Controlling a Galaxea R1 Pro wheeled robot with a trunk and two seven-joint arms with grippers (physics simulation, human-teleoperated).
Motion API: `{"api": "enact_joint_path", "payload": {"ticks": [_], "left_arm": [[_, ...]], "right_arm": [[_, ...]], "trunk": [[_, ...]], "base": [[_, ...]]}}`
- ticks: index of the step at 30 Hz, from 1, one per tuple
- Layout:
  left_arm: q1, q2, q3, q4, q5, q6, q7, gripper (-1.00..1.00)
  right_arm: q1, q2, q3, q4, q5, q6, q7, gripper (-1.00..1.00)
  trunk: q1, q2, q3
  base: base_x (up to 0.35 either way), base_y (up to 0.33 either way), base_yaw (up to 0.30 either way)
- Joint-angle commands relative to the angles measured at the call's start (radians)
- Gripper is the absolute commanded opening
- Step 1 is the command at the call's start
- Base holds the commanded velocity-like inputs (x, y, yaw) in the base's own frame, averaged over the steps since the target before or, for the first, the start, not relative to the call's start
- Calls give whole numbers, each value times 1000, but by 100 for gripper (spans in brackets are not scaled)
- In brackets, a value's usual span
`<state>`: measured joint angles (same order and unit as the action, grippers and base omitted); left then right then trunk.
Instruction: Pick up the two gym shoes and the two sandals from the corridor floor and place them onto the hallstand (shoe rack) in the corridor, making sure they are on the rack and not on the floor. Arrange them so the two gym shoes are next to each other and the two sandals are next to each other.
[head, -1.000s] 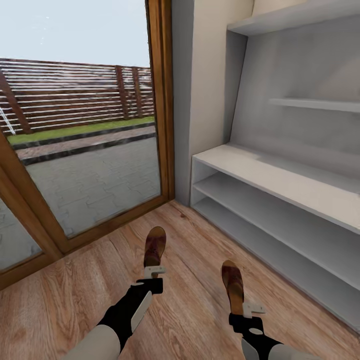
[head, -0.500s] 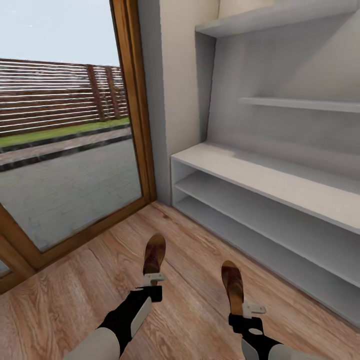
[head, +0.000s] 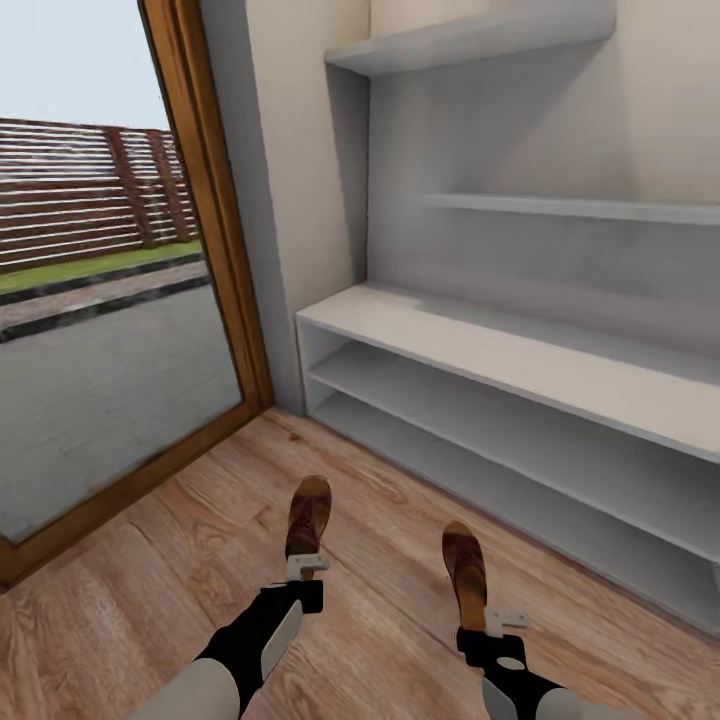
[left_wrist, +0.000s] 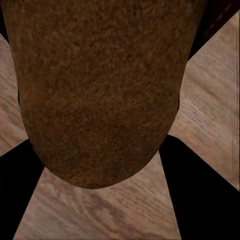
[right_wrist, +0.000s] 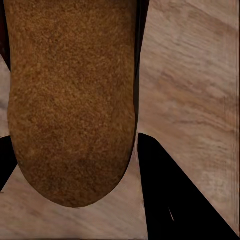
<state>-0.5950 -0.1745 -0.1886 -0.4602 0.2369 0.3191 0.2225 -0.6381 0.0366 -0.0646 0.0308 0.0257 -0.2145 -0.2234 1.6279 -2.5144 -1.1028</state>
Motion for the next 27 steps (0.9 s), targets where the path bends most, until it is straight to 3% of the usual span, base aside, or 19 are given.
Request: {"api": "enact_joint_path", "payload": {"ticks": [1, 13, 27], "left_arm": [[0, 0, 0, 0, -1, 0, 0, -100], [0, 0, 0, -1, -1, 0, 0, -100], [0, 0, 2, -4, -1, 0, 0, -100]], "right_arm": [[0, 0, 0, 0, -3, -1, -1, -100], [0, 2, 0, 0, -3, 0, -1, -100], [0, 2, 0, 19, -3, 0, -1, -100]], "trunk": [[0, 0, 0], [0, 0, 0], [0, 0, 0]], "base": [[0, 0, -284], [0, 19, -284], [0, 302, -285]]}}
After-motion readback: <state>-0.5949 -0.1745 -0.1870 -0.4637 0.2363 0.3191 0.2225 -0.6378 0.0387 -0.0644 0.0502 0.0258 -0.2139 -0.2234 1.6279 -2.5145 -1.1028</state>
